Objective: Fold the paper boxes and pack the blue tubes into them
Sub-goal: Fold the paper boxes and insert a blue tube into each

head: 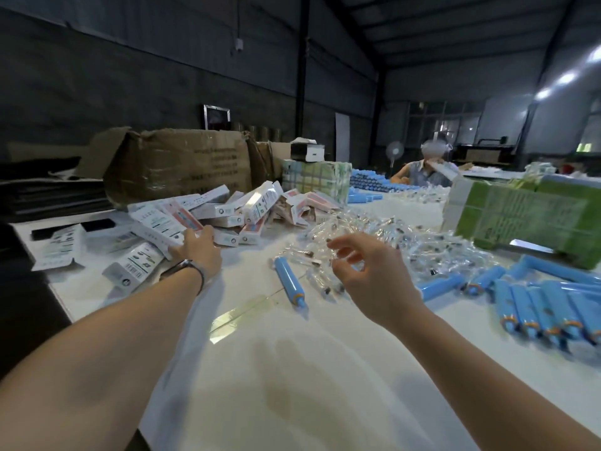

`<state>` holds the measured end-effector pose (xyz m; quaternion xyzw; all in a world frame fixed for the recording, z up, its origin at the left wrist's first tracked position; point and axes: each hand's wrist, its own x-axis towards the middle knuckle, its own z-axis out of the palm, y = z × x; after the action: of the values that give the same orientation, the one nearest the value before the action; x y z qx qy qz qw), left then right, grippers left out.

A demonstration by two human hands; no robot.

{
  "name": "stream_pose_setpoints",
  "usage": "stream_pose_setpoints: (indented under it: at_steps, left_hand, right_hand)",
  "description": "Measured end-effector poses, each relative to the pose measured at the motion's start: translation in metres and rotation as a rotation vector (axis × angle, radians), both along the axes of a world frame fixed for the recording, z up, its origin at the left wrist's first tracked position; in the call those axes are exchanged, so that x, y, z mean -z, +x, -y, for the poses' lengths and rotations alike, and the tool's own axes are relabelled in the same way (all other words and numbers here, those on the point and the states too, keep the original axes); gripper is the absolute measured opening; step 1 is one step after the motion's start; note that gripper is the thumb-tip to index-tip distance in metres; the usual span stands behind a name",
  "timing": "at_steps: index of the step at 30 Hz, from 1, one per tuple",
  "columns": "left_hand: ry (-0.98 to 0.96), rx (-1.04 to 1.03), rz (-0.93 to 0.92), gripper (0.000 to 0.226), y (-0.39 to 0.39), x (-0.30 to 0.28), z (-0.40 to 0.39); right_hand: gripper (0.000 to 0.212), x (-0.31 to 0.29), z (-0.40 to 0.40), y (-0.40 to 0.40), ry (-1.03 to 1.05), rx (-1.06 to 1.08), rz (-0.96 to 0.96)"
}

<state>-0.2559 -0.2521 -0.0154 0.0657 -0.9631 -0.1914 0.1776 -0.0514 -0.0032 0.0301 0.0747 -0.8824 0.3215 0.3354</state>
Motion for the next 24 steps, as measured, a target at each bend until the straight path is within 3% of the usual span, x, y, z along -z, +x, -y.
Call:
stream_pose_setpoints:
  at_steps: [5, 10, 11, 13, 16, 19, 22, 24]
  left_hand:
    - [0.262, -0.113, 0.047, 0.055, -0.01, 0.006, 0.001]
    - [0.42, -0.07, -0.066, 0.035, 0.001, -0.008, -0.009]
    - [0.496, -0.056, -0.121, 0.027, 0.009, -0.02, -0.017]
    - [0.846, 0.01, -0.261, 0.011, 0.032, -0.048, -0.032]
    - [1.178, 0.182, -0.338, 0.012, 0.084, -0.082, -0.069]
    - [1.47, 0.596, -0.256, 0.037, 0.14, -0.088, -0.116]
    - [1.536, 0.921, -0.042, 0.052, 0.184, -0.075, -0.166]
    - [1.486, 1.015, 0.102, 0.056, 0.201, -0.06, -0.195]
  right_hand:
    - [0.022, 0.001, -0.004, -0.001, 0.017, 0.0, -0.002]
    - [0.022, 0.0, -0.009, -0.004, 0.035, 0.009, 0.013]
    - [0.023, 0.0, -0.01, -0.004, 0.031, 0.011, 0.016]
    - [0.022, -0.002, -0.013, -0.004, 0.014, 0.017, 0.019]
    - [0.02, -0.009, -0.017, -0.005, -0.066, 0.023, 0.038]
    - [0.028, -0.023, -0.025, -0.001, -0.292, -0.032, 0.066]
    - [0.052, -0.035, -0.036, 0.008, -0.585, -0.127, 0.147]
    - [0.041, -0.036, -0.047, 0.016, -0.729, -0.187, 0.153]
